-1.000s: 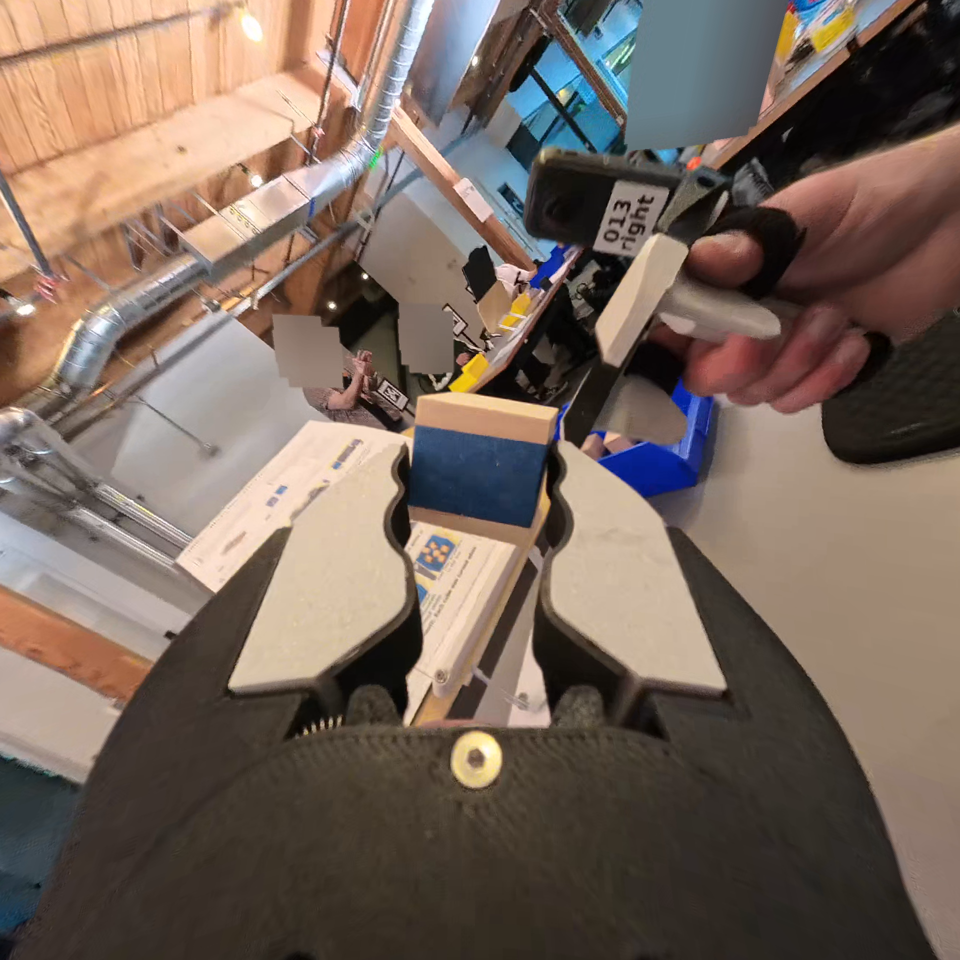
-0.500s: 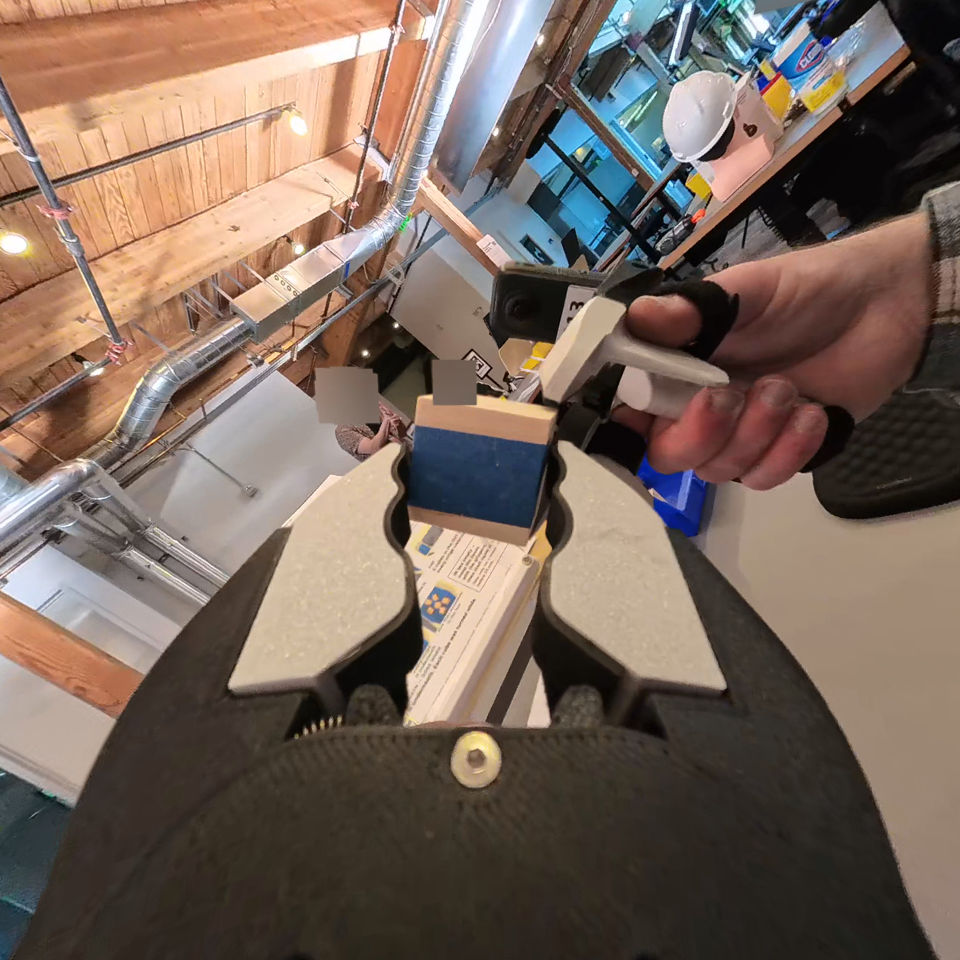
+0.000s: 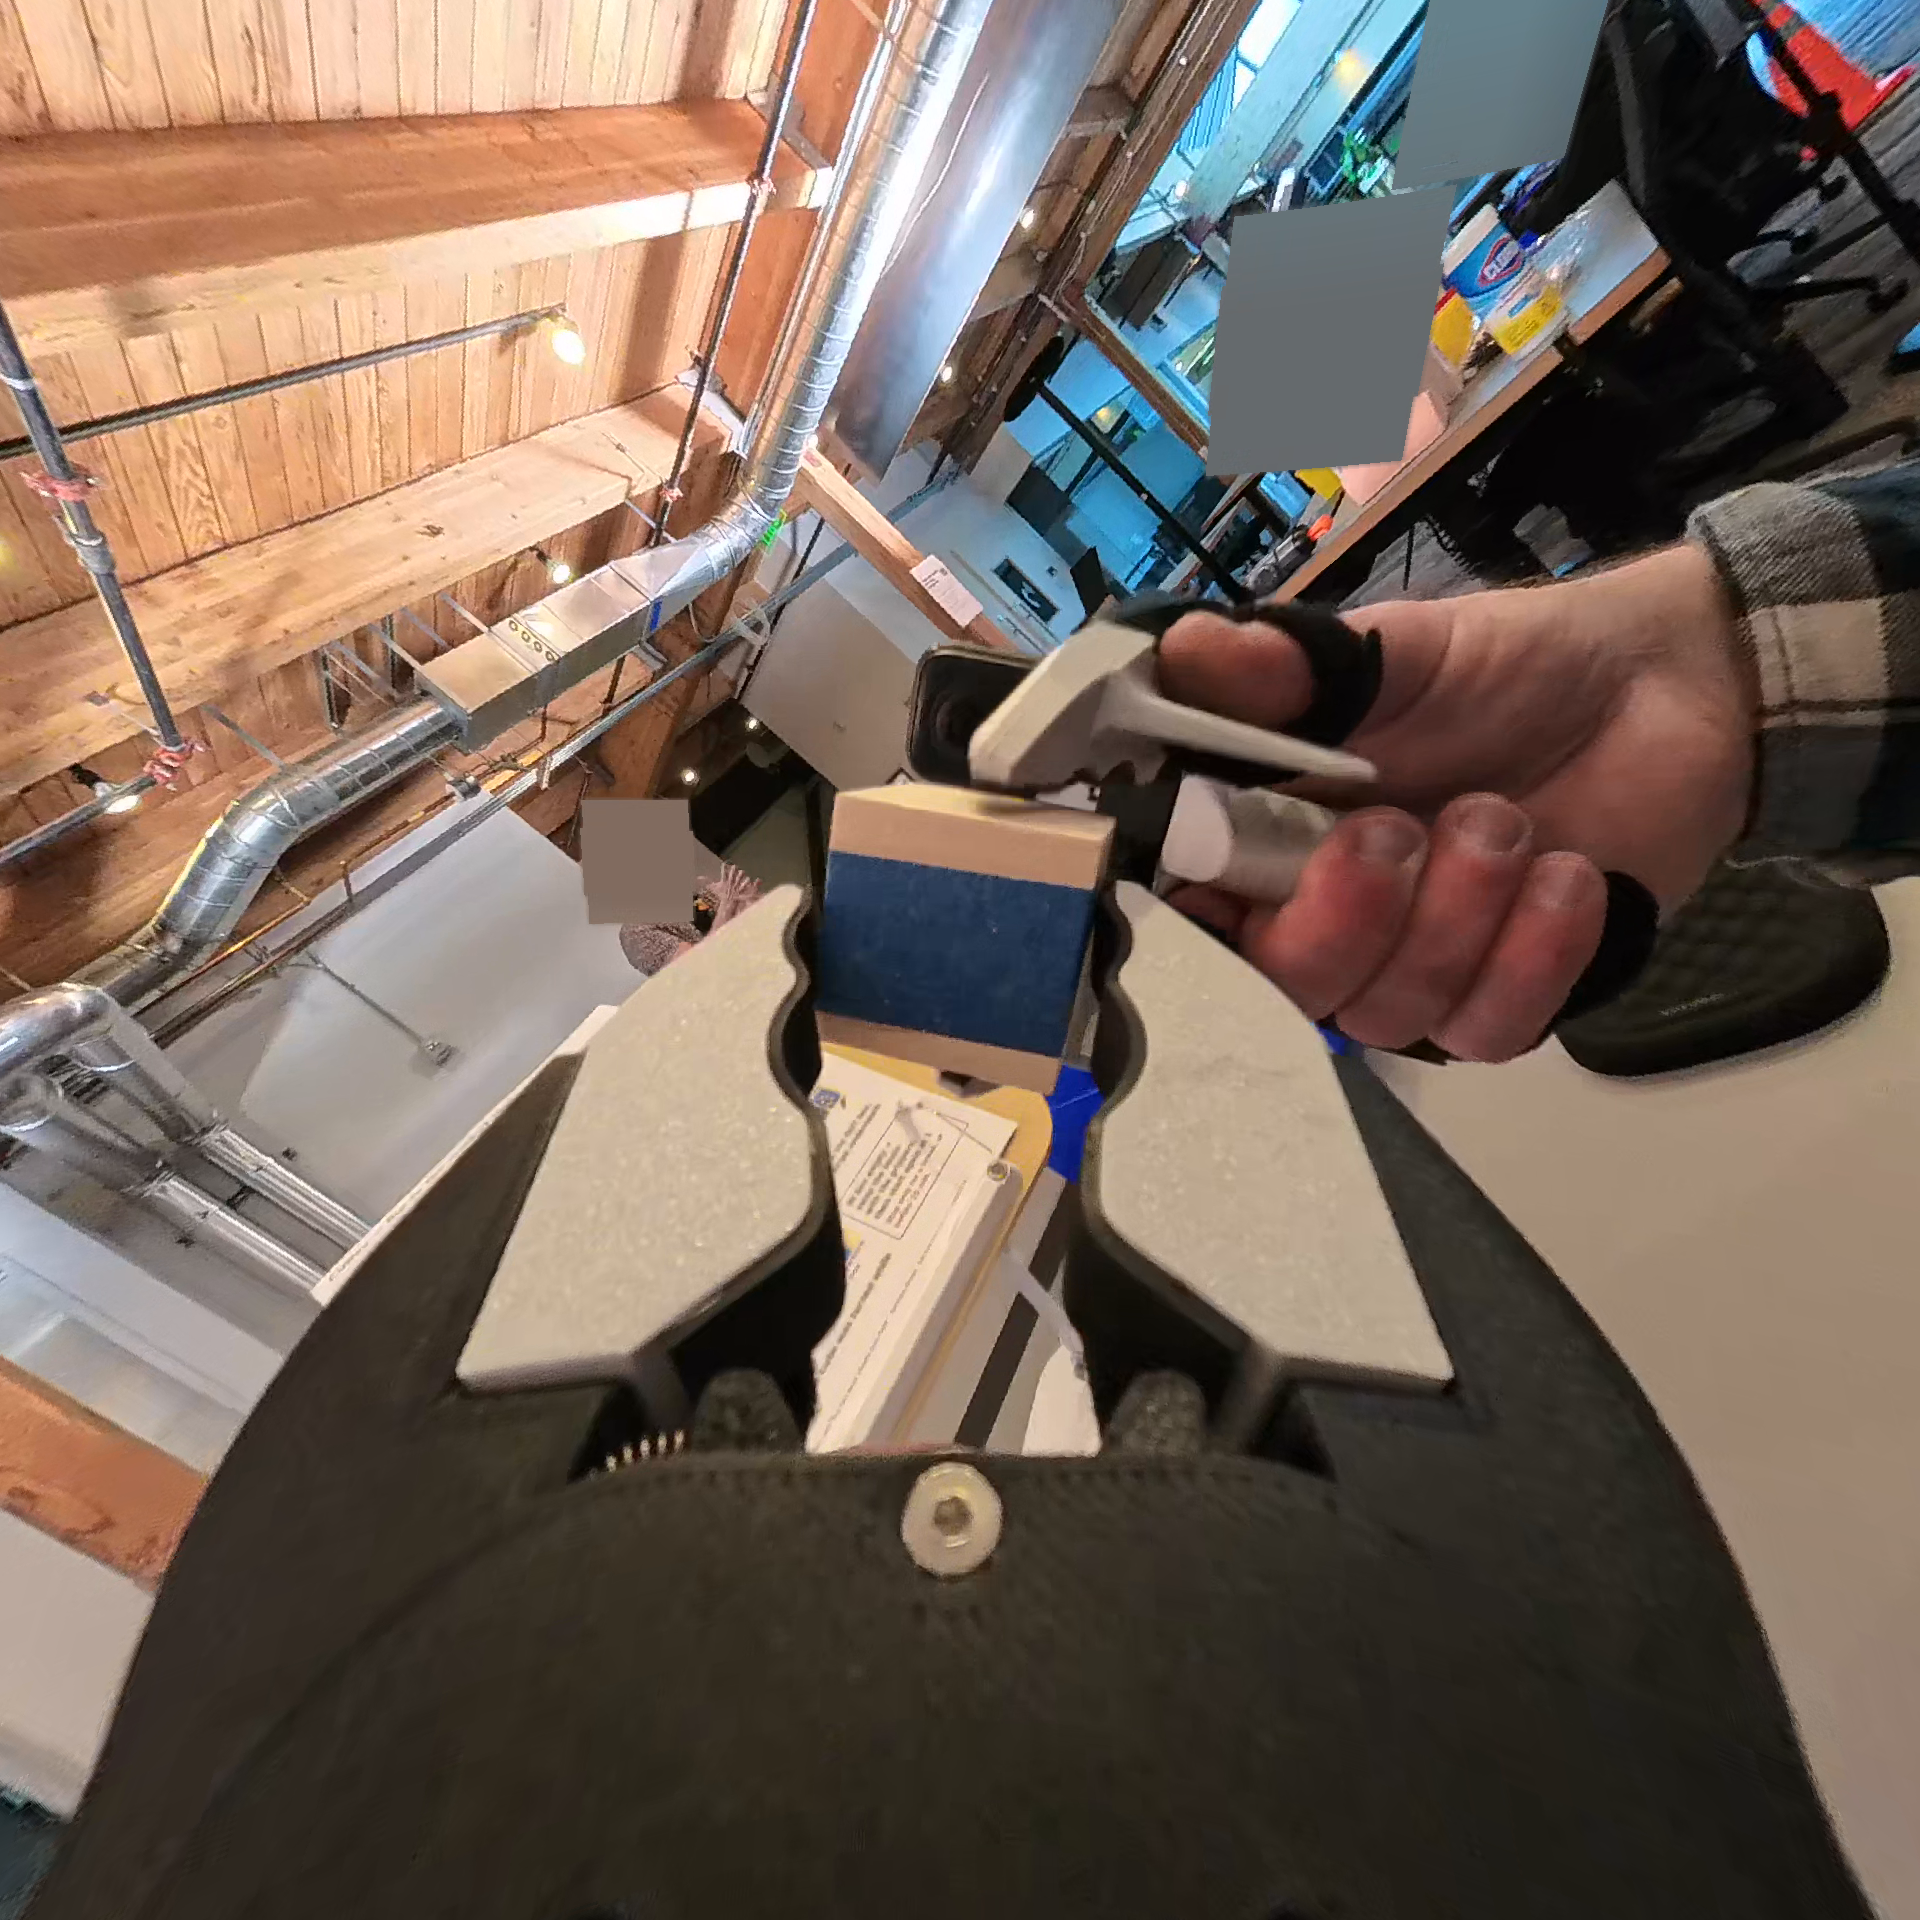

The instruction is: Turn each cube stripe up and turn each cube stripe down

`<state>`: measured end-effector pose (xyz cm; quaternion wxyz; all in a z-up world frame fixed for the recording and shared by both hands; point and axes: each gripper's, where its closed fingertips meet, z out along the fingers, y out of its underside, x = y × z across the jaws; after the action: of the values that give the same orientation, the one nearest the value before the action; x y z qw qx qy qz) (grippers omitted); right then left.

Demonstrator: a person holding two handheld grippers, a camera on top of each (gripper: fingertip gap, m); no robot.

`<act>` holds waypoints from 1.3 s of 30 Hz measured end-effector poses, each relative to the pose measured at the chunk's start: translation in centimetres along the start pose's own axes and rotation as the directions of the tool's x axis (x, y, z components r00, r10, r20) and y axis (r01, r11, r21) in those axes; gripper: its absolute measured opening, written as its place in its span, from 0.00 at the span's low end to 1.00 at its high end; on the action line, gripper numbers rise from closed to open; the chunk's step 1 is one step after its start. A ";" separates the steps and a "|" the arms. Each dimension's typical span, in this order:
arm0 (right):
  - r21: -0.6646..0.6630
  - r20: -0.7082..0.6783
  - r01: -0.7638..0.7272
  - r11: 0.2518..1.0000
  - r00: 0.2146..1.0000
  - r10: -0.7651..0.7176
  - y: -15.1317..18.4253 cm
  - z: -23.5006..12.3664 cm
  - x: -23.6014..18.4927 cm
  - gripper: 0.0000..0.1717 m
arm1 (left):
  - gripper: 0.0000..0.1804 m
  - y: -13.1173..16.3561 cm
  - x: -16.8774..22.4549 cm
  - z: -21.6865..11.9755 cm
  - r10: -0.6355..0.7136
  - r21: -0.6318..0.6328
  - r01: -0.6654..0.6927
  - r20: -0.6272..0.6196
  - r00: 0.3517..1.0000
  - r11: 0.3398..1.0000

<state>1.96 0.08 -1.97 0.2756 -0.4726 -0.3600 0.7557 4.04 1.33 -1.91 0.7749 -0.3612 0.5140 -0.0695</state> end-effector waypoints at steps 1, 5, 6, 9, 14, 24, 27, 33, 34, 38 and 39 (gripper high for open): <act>0.003 -0.011 0.007 1.000 1.000 -0.007 0.0 -0.1 0.1 0.27 | 0.27 0.0 0.0 0.0 -0.007 0.001 0.007 -0.002 1.000 1.000; -0.030 -0.172 0.119 0.992 0.977 -0.122 -0.4 -0.6 1.4 0.27 | 0.27 1.6 -0.1 0.3 -0.016 -0.050 0.015 -0.015 1.000 0.999; -0.052 -0.250 0.166 0.985 0.953 -0.174 -0.6 -0.9 1.9 0.27 | 0.27 2.2 -0.2 0.3 0.006 -0.076 -0.006 -0.006 1.000 0.997; -0.187 -0.514 0.298 0.936 0.782 -0.352 -1.6 -3.1 3.8 0.27 | 0.28 4.6 -0.1 0.1 0.009 -0.176 -0.022 -0.074 0.997 0.984; -0.558 -0.698 0.383 0.736 0.263 -0.666 -3.6 -7.8 5.2 0.27 | 0.22 7.2 -2.0 -0.9 -0.074 -0.264 0.055 -0.063 0.995 0.963; -0.614 -0.725 0.336 0.714 0.118 -0.678 -4.7 -10.9 6.0 0.27 | 0.00 9.8 -3.6 -1.9 -0.015 -0.378 0.012 -0.004 1.000 0.926; -0.608 -0.730 0.340 0.717 0.113 -0.674 -4.9 -11.2 6.0 0.27 | 0.00 10.2 -3.9 -2.0 -0.022 -0.389 0.023 0.007 1.000 0.921; -0.605 -0.740 0.340 0.720 0.095 -0.666 -5.3 -12.0 5.9 0.27 | 0.00 11.1 -4.3 -2.3 -0.022 -0.428 0.026 0.013 1.000 0.903; -0.605 -0.740 0.341 0.719 0.092 -0.666 -5.4 -12.1 5.9 0.27 | 0.00 11.2 -4.4 -2.4 -0.023 -0.433 0.027 0.014 1.000 0.901; -0.584 -0.751 0.348 0.733 0.113 -0.651 -5.5 -12.2 5.8 0.27 | 0.00 11.6 -4.7 -2.6 -0.027 -0.445 0.036 0.028 0.999 0.895; -0.586 -0.751 0.347 0.732 0.109 -0.652 -5.6 -12.3 5.8 0.27 | 0.00 11.6 -4.7 -2.6 -0.026 -0.444 0.036 0.030 0.999 0.895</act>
<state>11.32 11.25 -4.10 0.6034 -0.6939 -0.3669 0.1407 -3.38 10.81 -6.27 0.6766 -0.5376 0.5015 0.0415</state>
